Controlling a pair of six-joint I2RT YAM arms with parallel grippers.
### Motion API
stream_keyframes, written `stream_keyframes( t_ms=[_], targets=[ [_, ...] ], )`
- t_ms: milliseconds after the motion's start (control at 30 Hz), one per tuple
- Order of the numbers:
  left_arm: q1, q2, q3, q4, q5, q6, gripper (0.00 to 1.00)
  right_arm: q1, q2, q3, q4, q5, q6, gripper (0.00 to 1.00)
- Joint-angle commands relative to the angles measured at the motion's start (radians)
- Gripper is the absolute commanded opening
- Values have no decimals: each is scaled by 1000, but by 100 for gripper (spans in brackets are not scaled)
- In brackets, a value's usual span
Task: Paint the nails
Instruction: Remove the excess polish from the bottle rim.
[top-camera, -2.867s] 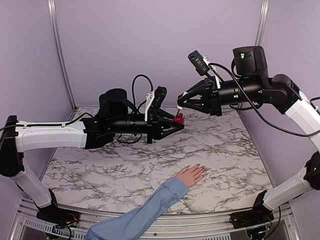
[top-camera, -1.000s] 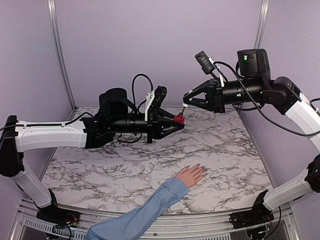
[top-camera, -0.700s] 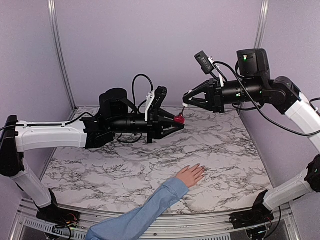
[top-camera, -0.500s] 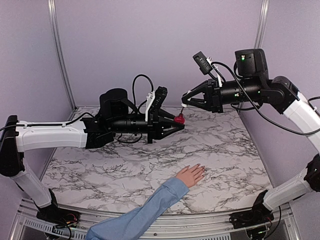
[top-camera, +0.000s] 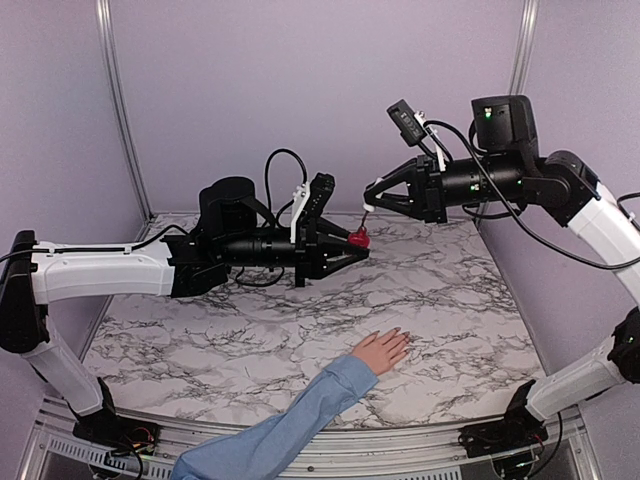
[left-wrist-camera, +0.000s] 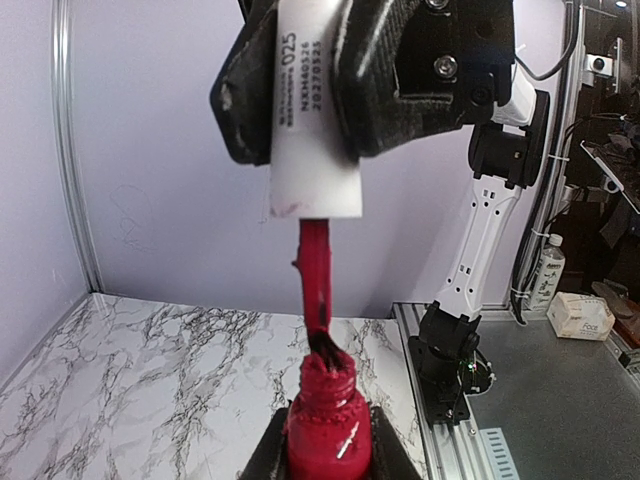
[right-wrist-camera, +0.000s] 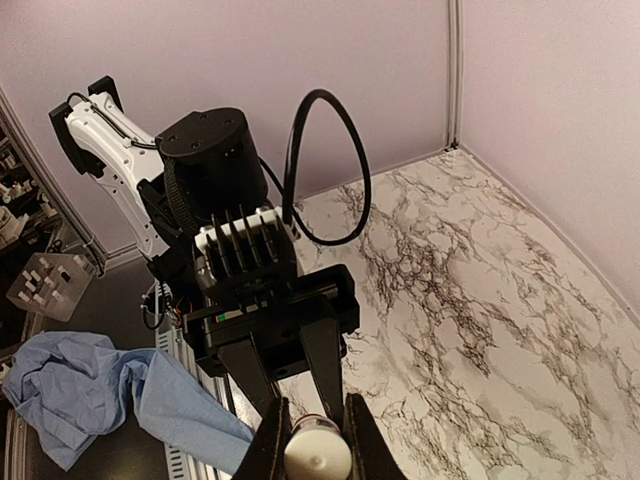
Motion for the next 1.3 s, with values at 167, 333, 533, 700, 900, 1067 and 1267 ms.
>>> stream_keyframes(
  t_ms=[167,333,533,700,900,1067,1267],
  targets=[
    [-3,2,16,2,9,10,0,-8,3,57,-6,-15,1,0],
    [-3,2,18,2,4,8,0,-8,-9,39,-9,-24,-3,0],
    [-3,2,21,2,5,5,0,-9,-26,11,-26,-11,-14,0],
    [-3,5,27,1,6,4,0,-8,-33,1,-28,-1,-16,0],
    [-3,8,28,2,10,1,0,-9,-32,-2,-27,14,-19,0],
    [-3,9,28,2,11,1,0,-9,-33,-1,-25,33,-18,0],
    [-3,13,33,2,16,1,0,-9,-28,1,-23,52,-15,0]
  ],
)
